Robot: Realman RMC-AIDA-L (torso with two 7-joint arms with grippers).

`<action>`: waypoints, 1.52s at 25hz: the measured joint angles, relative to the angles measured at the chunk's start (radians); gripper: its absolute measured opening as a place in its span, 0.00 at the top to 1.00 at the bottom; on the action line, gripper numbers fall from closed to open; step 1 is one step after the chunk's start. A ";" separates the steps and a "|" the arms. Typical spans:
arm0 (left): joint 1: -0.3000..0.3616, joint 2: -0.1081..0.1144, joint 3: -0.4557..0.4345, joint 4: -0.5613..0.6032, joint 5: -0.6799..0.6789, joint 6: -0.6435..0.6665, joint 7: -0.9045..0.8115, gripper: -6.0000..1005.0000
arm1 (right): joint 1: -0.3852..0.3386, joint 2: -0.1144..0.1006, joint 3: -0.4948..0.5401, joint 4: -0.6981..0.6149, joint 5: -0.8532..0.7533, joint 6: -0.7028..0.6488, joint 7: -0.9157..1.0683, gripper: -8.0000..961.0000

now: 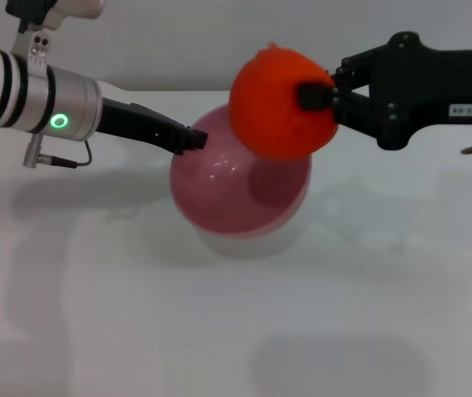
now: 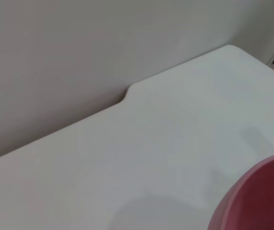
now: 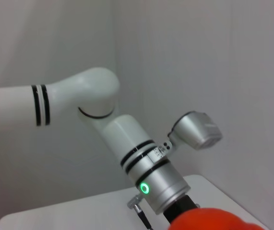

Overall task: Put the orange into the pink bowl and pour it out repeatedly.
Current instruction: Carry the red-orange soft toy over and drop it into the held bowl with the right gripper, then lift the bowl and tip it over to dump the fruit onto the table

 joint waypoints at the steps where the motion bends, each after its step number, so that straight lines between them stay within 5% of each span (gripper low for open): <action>1: 0.000 0.000 0.000 0.000 0.000 0.000 0.000 0.95 | -0.001 -0.001 -0.009 0.018 0.000 0.013 -0.018 0.93; 16: -0.036 -0.009 0.023 0.001 -0.006 0.014 -0.001 0.95 | 0.011 -0.005 -0.034 0.149 0.000 0.108 -0.118 0.92; 25: -0.039 -0.008 0.023 0.001 -0.004 0.007 0.000 0.95 | -0.006 -0.004 -0.029 0.151 0.043 0.126 -0.144 0.57; 32: -0.027 -0.012 0.027 0.010 -0.009 -0.031 0.004 0.95 | -0.159 -0.004 -0.031 0.286 0.605 0.088 -0.640 0.40; 38: -0.018 -0.015 0.072 0.011 -0.106 -0.103 0.032 0.95 | -0.211 0.000 -0.035 0.621 1.049 -0.143 -1.017 0.35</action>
